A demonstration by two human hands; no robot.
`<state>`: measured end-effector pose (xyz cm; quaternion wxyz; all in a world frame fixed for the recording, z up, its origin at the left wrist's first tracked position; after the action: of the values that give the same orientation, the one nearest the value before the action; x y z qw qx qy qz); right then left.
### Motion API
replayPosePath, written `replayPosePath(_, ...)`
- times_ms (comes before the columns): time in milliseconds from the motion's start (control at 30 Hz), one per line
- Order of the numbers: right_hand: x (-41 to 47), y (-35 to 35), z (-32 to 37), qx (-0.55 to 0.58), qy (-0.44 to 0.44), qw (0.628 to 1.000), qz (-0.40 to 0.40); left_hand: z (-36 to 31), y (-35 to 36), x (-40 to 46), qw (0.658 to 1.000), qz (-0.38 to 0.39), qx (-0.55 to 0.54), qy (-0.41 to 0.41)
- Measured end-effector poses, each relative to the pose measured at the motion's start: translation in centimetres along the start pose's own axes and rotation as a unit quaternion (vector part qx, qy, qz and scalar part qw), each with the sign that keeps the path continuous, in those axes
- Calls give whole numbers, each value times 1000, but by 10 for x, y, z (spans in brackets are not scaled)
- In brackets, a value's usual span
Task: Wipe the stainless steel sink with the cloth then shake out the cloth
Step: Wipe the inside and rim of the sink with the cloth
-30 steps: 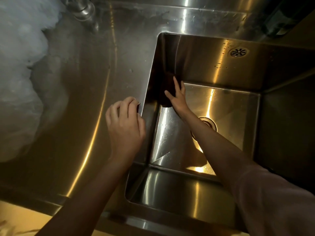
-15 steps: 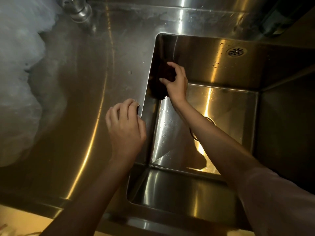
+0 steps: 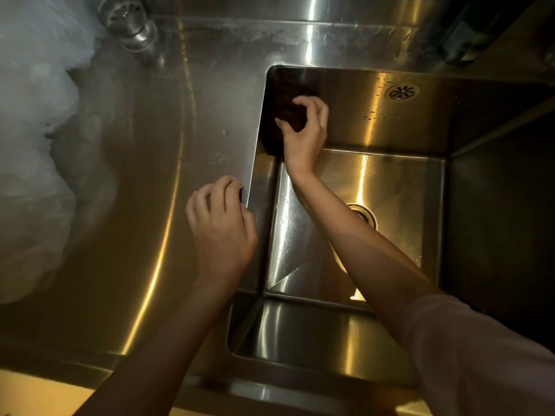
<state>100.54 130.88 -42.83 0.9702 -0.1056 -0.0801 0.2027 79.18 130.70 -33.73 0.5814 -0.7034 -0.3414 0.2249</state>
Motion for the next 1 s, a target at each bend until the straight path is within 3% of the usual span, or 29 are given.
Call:
replayPosePath(167, -12, 7, -86, -59, 171, 983, -23, 1, 1, 0, 1000, -6, 7, 2)
replayPosePath(333, -12, -10, -110, -60, 248, 963, -91, 1, 1, 0, 1000, -11, 10, 6)
replayPosePath(433, -8, -18, -81, -33, 212, 968, -129, 1, 1, 0, 1000, -15, 14, 9)
replayPosePath(567, 1, -51, -17, 29, 95, 969, -225, 1, 1, 0, 1000, -11, 12, 6)
replayPosePath(733, 11, -81, 40, 55, -5, 961, -271, 1, 2, 0, 1000, 0, 12, -3)
replayPosePath(900, 8, -77, 29, -3, -7, 970, -243, 2, 4, 0, 1000, 9, 19, -7)
replayPosePath(1000, 5, -65, -6, -12, 48, 973, -224, 1, 3, -1, 1000, 7, 20, -6)
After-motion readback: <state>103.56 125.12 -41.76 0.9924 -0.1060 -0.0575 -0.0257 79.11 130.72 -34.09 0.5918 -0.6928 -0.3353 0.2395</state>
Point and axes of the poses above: each hand's wrist, its own x-axis towards the middle knuckle, its own y-axis out of the palm, z = x × y, the point moved 8 cm from there along x, towards the middle knuckle, and after that the axes turned 7 degrees about z, right-handed, at the moved point
